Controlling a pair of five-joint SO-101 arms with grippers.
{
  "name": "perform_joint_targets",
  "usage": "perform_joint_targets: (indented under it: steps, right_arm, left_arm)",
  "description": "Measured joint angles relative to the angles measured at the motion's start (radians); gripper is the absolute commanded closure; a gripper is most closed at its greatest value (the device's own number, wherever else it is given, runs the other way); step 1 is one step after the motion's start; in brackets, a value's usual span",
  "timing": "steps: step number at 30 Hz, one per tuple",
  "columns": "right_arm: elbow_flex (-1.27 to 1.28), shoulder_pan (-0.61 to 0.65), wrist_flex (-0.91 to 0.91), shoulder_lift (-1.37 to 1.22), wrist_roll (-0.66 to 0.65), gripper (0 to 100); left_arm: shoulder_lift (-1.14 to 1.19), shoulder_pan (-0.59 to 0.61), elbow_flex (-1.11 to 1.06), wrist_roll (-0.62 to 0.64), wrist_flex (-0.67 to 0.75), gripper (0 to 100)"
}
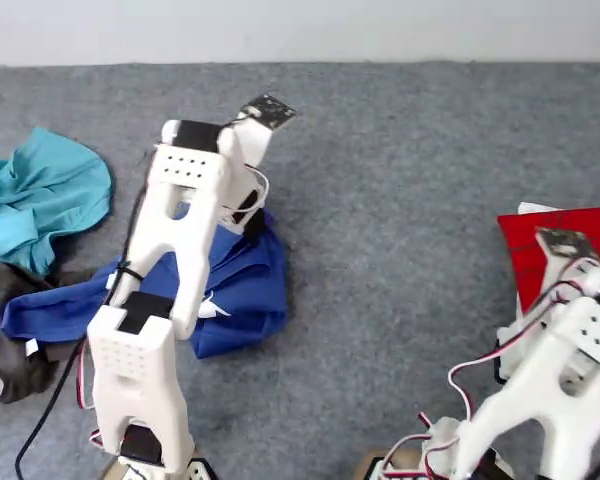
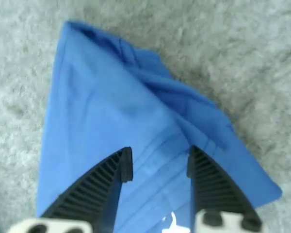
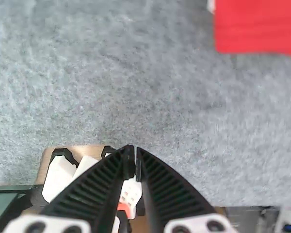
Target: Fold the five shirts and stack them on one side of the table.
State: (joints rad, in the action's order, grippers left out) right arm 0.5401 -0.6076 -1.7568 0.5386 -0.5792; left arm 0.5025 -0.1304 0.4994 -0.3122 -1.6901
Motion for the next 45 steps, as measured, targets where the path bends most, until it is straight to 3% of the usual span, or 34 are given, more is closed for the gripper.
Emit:
perform_joint_targets:
  steps: [3,7,16,25,32,39,45]
  right_arm:
    - [-0.061,0.132,0.000,0.000,0.012,99.0]
    - [-0.138,0.361,0.014,0.000,0.129,99.0]
    - [-0.203,0.835,0.224,-0.157,0.192,99.0]
    - [-0.632,0.996,0.213,-0.629,0.299,97.9]
    - [-1.100,1.143,0.049,-0.993,0.330,79.5]
    - [-1.490,1.246,0.005,-1.257,0.330,79.3]
    - [-1.676,1.295,0.003,-1.405,0.330,79.4]
  left_arm:
    - [-0.078,0.048,0.018,0.000,-0.032,82]
    - [-0.196,0.163,0.005,0.000,-0.040,82]
    - [-0.476,0.486,-0.224,0.000,-0.044,82]
    - [-0.726,0.638,-0.470,0.000,-0.046,82]
    - [-0.865,0.692,-0.644,0.000,0.014,82]
    - [-0.977,0.763,-0.809,0.000,0.066,82]
    - [-1.059,0.772,-0.898,0.000,0.075,82]
